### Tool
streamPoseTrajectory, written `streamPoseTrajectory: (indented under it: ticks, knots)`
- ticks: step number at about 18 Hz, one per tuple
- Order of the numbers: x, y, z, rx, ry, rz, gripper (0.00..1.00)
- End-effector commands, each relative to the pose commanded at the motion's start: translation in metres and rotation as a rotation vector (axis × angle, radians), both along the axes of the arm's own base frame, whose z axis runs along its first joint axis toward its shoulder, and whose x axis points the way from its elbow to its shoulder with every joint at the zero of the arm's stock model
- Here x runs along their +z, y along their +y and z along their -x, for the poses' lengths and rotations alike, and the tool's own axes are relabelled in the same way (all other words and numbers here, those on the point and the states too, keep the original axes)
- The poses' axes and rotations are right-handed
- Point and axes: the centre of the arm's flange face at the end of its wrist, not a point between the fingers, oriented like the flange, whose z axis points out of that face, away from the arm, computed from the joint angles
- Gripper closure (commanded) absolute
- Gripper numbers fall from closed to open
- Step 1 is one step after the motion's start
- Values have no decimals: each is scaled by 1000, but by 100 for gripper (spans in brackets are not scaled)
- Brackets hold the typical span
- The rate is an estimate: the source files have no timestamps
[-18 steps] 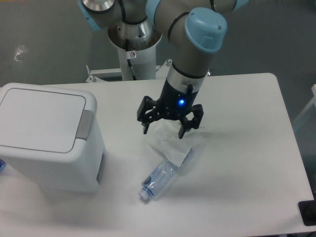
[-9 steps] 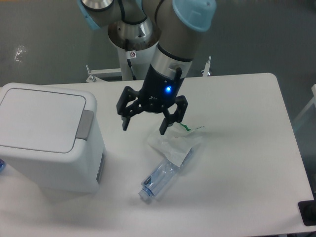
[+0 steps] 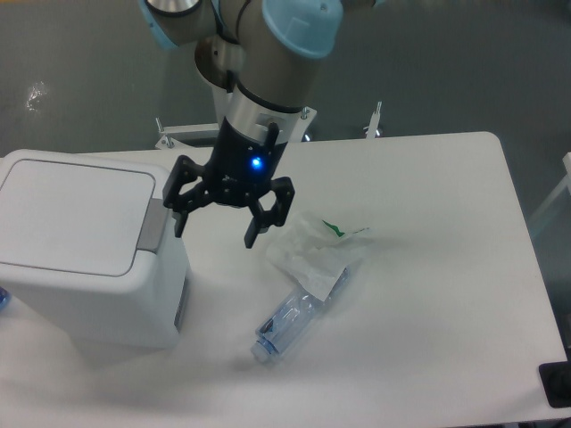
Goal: Open the trash can
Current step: 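Lower the gripper onto the lid edge of the white trash can, then push the lid edge with the gripper to flip the lid open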
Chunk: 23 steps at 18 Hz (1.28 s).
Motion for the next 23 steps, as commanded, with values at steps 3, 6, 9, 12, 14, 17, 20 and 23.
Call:
streamPoseTrajectory:
  ticks: [3,6,9,12,14,17,20,23]
  knots:
    - [-7,1,-5,-9,-7,9,0]
    - [-9,3,-8,-15,-9,12,0]
    - [-15,5,-10,-20,-14,19,0]
    - [-22,4,-14,-24,-15,22,0]
    - [-24,4,-14,-25,-12,24,0]
    - [-24,4,-14,-25,-10,22,0]
    - [-25,5,-13,-26,-10,22,0]
    - [-20,7,-11,-23,0,6,0]
